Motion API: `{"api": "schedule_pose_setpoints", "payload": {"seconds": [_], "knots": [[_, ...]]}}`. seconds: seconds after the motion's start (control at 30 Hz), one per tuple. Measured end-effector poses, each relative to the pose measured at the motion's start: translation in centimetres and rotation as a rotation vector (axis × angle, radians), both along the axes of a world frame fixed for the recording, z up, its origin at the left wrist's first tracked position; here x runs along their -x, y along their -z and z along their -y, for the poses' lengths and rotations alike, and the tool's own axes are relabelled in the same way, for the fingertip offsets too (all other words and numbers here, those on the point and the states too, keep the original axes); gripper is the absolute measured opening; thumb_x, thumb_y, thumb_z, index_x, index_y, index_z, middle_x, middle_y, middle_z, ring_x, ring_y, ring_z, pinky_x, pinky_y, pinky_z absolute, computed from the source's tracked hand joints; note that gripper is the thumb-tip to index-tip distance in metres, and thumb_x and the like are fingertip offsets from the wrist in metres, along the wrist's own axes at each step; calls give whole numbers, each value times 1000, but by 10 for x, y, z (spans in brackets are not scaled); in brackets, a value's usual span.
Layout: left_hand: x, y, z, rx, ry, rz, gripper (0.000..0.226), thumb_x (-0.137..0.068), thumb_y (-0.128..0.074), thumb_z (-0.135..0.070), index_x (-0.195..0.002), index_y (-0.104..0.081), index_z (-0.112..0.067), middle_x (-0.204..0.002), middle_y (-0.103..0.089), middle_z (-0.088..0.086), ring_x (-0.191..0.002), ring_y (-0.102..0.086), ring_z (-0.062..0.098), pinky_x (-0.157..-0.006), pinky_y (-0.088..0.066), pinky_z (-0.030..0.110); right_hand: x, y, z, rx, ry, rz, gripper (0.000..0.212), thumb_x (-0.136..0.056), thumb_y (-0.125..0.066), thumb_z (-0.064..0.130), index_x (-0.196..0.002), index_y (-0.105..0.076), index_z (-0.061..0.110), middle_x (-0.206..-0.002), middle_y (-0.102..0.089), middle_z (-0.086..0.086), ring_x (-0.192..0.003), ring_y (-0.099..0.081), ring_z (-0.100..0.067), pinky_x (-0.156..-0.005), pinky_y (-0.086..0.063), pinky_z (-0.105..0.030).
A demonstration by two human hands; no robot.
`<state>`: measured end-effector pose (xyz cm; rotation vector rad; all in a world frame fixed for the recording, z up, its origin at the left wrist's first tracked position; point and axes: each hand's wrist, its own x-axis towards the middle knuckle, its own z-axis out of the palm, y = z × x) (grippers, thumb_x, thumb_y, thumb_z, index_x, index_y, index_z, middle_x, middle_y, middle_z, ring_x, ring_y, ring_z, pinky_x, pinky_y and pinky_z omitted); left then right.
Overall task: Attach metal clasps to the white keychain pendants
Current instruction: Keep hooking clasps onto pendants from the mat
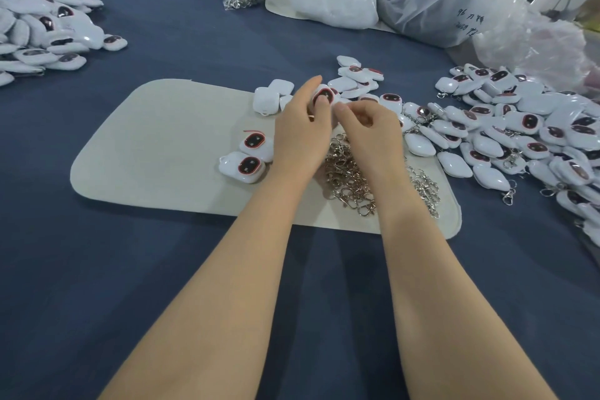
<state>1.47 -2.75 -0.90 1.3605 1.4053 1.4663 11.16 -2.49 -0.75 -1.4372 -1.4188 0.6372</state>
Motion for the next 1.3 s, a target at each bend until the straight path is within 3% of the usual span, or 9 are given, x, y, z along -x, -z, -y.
{"api": "schedule_pose_setpoints", "payload": {"seconds": [0.17, 0.27, 0.37, 0.5, 0.67, 0.87, 1.0, 1.13, 1.3], "knots": [[1, 0, 5, -88, -81, -269, 42, -98, -41, -20, -140, -42, -15, -135, -51, 3, -114, -52, 17, -92, -37, 23, -5, -5, -1, 26, 116, -374, 15, -92, -58, 20, -85, -54, 8, -56, -58, 4, -45, -49, -3, -52, -42, -19], [15, 4, 2, -108, -266, -579, 37, -94, -44, -18, -130, -52, -13, -136, -49, 4, -119, -47, 25, -98, -35, 33, -15, -14, -3, -113, 260, -1006, 16, -96, -53, 14, -103, -50, 1, -85, -66, -11, -64, -63, -11, -60, -53, -20], [22, 10, -2, 76, -275, -824, 40, -94, -43, -25, -133, -47, -18, -146, -38, 3, -133, -33, 27, -111, -22, 41, -23, -12, -7, -113, 298, -1184, 34, -96, -52, 16, -126, -42, 2, -104, -57, -10, -85, -64, -19, -74, -55, -19], [20, 17, -3, 245, -187, -947, 46, -94, -45, -36, -137, -40, -20, -151, -24, 11, -140, -20, 31, -114, -9, 50, -11, -4, -7, -28, 308, -591, 39, -95, -46, 12, -133, -40, 12, -109, -58, 2, -96, -60, -11, -85, -48, -18], [16, 22, -2, 182, -132, -1064, 37, -98, -36, -36, -124, -50, -15, -132, -49, 11, -126, -40, 30, -109, -21, 45, 0, 3, -3, -70, 208, -13, 31, -94, -46, 13, -124, -54, 12, -120, -59, 3, -106, -54, -3, -92, -39, -13], [11, 12, 1, 34, -91, -719, 26, -97, -41, -24, -111, -58, -12, -105, -64, 7, -100, -57, 28, -79, -45, 38, 4, 5, 0, -73, 149, 153, 26, -94, -46, 11, -115, -61, 12, -115, -64, 2, -109, -55, -9, -85, -31, -8], [12, 7, 0, -44, -235, -688, 24, -94, -42, -22, -107, -61, -13, -109, -63, 5, -103, -56, 27, -94, -41, 41, 8, 7, 1, -60, 89, 229, 24, -94, -46, 11, -110, -63, 12, -111, -66, 1, -105, -57, -11, -81, -33, -9], [23, 11, -1, 193, -367, -852, 32, -92, -44, -30, -120, -56, -18, -131, -51, 4, -133, -32, 30, -113, -4, 57, 12, 9, 2, -42, 5, 292, 19, -93, -48, 12, -105, -64, 13, -106, -67, 2, -98, -59, -12, -74, -32, -9], [19, 14, -1, 182, -213, -774, 35, -97, -38, -27, -126, -49, -11, -136, -44, 10, -122, -44, 32, -101, -31, 43, 15, 5, 5, 24, -34, 345, 25, -91, -46, 10, -107, -64, 15, -109, -67, 1, -100, -59, -15, -87, -42, -22]]}}
